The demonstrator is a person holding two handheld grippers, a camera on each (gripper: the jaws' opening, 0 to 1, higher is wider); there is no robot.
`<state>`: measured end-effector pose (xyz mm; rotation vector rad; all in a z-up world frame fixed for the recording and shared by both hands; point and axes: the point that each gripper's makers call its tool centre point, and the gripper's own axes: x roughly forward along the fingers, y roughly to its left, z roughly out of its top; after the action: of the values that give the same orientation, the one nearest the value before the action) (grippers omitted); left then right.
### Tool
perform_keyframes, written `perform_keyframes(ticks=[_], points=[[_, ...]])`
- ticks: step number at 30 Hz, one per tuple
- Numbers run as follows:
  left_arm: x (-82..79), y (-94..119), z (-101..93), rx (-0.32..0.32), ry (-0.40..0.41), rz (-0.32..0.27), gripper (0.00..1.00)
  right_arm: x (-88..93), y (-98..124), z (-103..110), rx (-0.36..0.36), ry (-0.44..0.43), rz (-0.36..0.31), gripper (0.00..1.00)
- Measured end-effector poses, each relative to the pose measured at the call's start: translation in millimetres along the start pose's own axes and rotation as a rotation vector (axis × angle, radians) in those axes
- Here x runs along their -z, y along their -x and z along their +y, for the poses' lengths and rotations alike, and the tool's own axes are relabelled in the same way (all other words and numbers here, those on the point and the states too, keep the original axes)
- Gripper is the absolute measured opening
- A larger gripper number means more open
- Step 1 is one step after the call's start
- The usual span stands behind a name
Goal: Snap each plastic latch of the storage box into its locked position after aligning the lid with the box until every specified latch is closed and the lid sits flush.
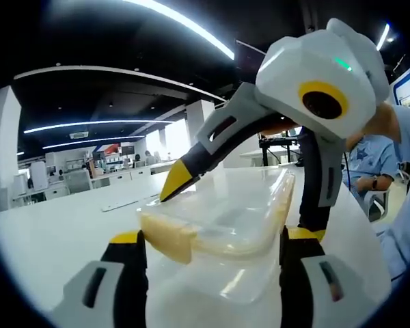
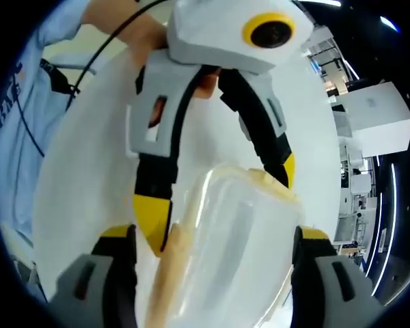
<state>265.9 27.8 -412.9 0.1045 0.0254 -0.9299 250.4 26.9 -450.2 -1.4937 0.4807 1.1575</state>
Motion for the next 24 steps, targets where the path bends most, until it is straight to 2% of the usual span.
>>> perform_keyframes(ticks=[1,2,3,4,5,6,7,8,10,14,24], points=[[-4.0,1,-3.0,-0.007,-0.084,-0.022,0.78,0.1,0,0,0.0,0.0,0.0,0.95],[-0.1,6,-21.5,-0.007,-0.082,-0.021,0.78,0.2,0,0,0.0,0.0,0.0,0.95],[5.0,5,-23.9,-0.001,-0.03,-0.005,0.78,0.3,0,0,0.0,0.0,0.0,0.95],[4.4,4,-20.9,-0.002,-0.043,-0.008,0.78,0.4,0,0,0.0,0.0,0.0,0.95],[7.2,3,-18.4,0.001,-0.002,0.004,0.78,0.5,0,0,0.0,0.0,0.001,0.95],[6.5,0,-7.8,0.001,-0.006,0.004,0.78,0.6,0,0,0.0,0.0,0.001,0.95],[5.3,0,-10.8,-0.002,-0.041,-0.006,0.77,0.6,0,0,0.0,0.0,0.0,0.95],[7.7,4,-24.1,-0.002,-0.043,-0.005,0.77,0.7,0,0,0.001,0.0,0.0,0.95],[9.3,5,-26.2,-0.002,-0.036,-0.004,0.77,0.8,0,1,0.001,0.0,0.001,0.95],[9.8,0,-6.9,0.0,-0.013,0.001,0.77,0.6,1,1,0.003,-0.001,0.001,0.95],[5.7,-9,21.9,0.002,-0.015,-0.002,0.77,0.2,1,1,0.005,-0.002,0.006,0.94]])
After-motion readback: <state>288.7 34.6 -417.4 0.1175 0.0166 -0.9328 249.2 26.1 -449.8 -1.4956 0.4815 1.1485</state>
